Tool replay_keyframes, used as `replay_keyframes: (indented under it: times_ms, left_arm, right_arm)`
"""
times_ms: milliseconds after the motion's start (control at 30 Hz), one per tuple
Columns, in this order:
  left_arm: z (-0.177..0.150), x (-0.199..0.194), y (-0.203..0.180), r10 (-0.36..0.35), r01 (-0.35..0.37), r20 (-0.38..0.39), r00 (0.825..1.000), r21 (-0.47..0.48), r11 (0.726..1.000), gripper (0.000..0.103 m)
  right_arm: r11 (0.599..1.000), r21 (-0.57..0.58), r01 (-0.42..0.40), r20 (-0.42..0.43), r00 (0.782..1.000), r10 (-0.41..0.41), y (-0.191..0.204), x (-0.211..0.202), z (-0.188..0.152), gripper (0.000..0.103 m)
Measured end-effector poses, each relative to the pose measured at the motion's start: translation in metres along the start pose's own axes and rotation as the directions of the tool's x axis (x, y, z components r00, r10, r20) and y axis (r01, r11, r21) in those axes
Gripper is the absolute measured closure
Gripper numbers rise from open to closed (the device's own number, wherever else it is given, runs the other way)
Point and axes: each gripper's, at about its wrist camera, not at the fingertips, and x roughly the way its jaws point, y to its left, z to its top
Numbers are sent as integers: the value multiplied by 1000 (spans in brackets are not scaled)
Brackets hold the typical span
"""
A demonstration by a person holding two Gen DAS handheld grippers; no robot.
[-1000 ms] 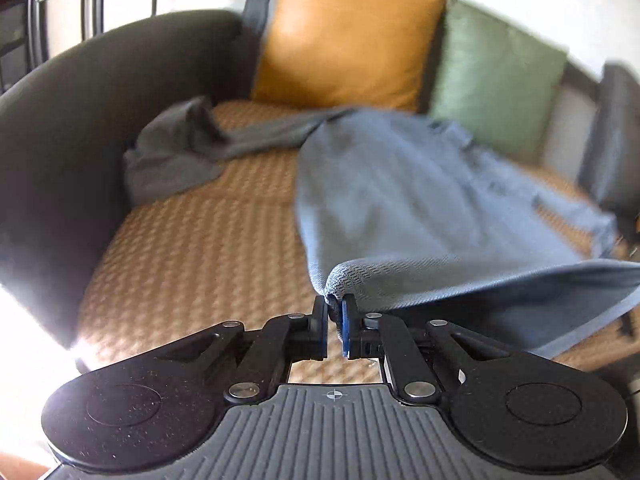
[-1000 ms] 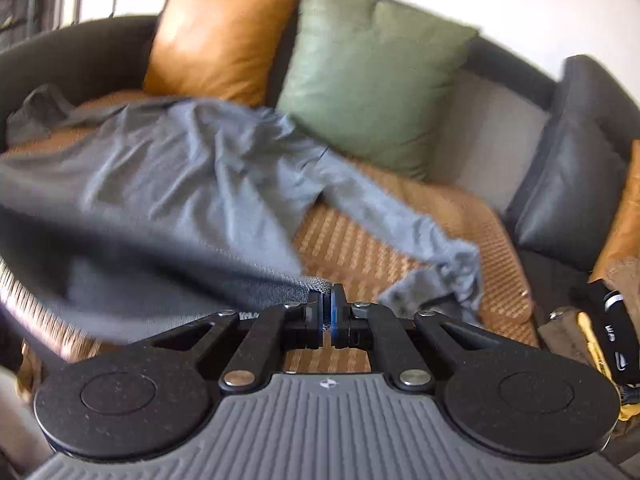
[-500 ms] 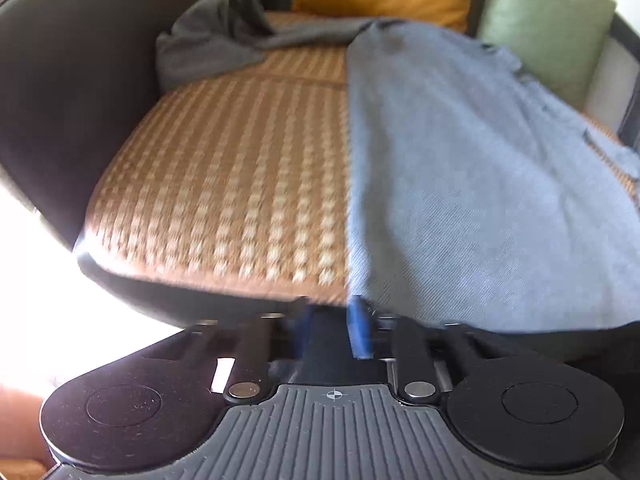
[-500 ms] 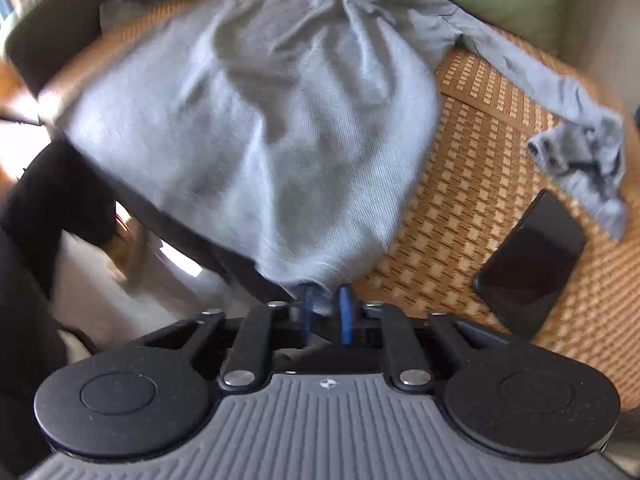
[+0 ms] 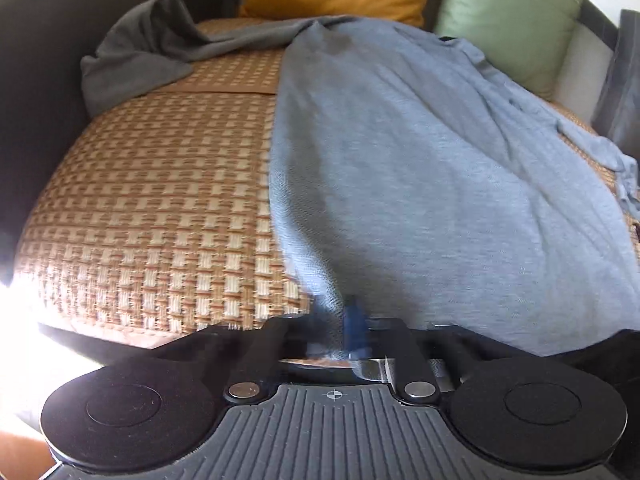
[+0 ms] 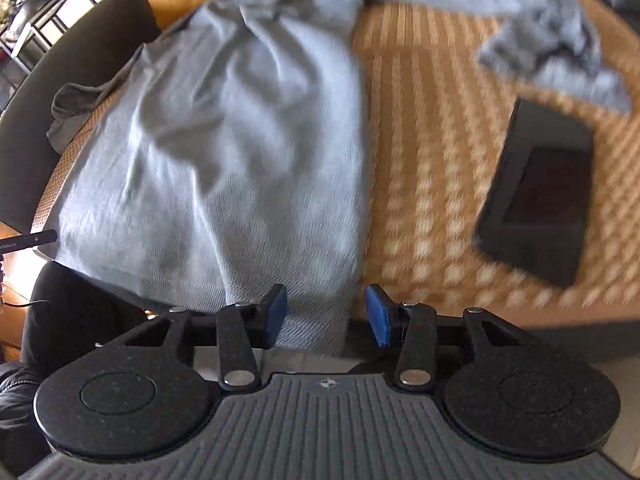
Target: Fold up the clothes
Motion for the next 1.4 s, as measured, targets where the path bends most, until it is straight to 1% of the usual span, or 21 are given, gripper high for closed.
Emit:
replay_keyframes:
  times_ms: [33, 133, 167, 267, 300, 333, 367, 400, 433, 467, 533, 600, 700, 767, 833, 900, 1000, 1133, 1200, 1300, 1400]
  left_arm:
    - [3, -10, 2, 2, -2, 18, 1000, 4, 1000, 100]
    - [14, -46, 8, 31, -35, 95, 995, 40, 999, 100]
    - [16, -46, 12, 43, -47, 81, 996, 48, 998, 100]
    - [19, -48, 23, 79, -81, 38, 996, 73, 994, 98]
    - [15, -38, 23, 75, -72, -21, 997, 97, 993, 96]
    - [10, -28, 21, 92, -83, -67, 993, 130, 988, 75]
    - [7, -21, 17, 124, -107, -94, 988, 163, 981, 63]
    - [7, -21, 14, 140, -123, -88, 986, 177, 977, 59]
    - [7, -22, 12, 153, -136, -81, 985, 187, 973, 52]
    - [14, -29, 12, 122, -112, -55, 991, 161, 981, 44]
    - [27, -43, 12, 64, -64, 1, 998, 111, 992, 37]
    - [51, -49, 6, 52, -59, 68, 996, 102, 993, 35]
    - [93, -45, -5, 80, -100, 159, 984, 121, 988, 32]
    - [128, -32, -14, 108, -139, 215, 971, 135, 981, 29]
    - [165, -13, -23, 99, -136, 239, 966, 146, 980, 29]
    - [201, 11, -33, 85, -131, 256, 963, 169, 977, 28]
    - [249, 56, -54, 80, -154, 275, 958, 259, 953, 22]
    - [310, 128, -63, 105, -184, 254, 962, 314, 931, 22]
    - [336, 161, -62, 127, -207, 249, 960, 329, 921, 22]
    - [366, 209, -61, 172, -254, 239, 956, 373, 893, 22]
    - [386, 245, -57, 185, -258, 213, 959, 398, 880, 21]
  right_arm:
    - [999, 25, -38, -13, 999, 38, 0, 1, -2, 99]
    - [988, 22, -155, 4, 988, 155, 6, -17, 4, 99]
    - [985, 2, -171, 8, 985, 171, 8, -26, 7, 99]
    - [990, -77, -115, -73, 991, 109, 15, -29, 11, 98]
    - [990, -98, -104, -111, 989, 93, 16, -24, 10, 97]
    - [990, -112, -87, -134, 988, 72, 16, -18, 11, 95]
    - [990, -125, -68, -154, 987, 49, 17, -12, 11, 93]
    - [990, -129, -56, -149, 988, 37, 17, -12, 15, 92]
    - [991, -130, -46, -139, 990, 27, 16, -13, 18, 91]
    - [992, -121, -43, -114, 993, 29, 16, -20, 24, 88]
    - [992, -118, -35, -52, 998, 29, 16, -36, 40, 75]
    - [989, -149, -12, 17, 1000, 14, 20, -50, 63, 64]
    - [980, -198, 26, 115, 993, -3, 24, -59, 108, 62]
    - [976, -212, 39, 160, 987, -4, 25, -54, 146, 62]
    - [973, -226, 52, 205, 979, -4, 25, -49, 184, 62]
    - [964, -256, 68, 236, 972, -5, 28, -38, 222, 53]
    - [933, -337, 122, 255, 966, -35, 35, -3, 275, 39]
    - [893, -403, 200, 246, 964, -104, 32, 60, 343, 36]
    - [876, -427, 224, 238, 963, -130, 27, 94, 371, 30]
    - [857, -452, 250, 235, 959, -156, 21, 140, 403, 25]
    - [854, -460, 244, 215, 964, -159, 13, 179, 430, 24]
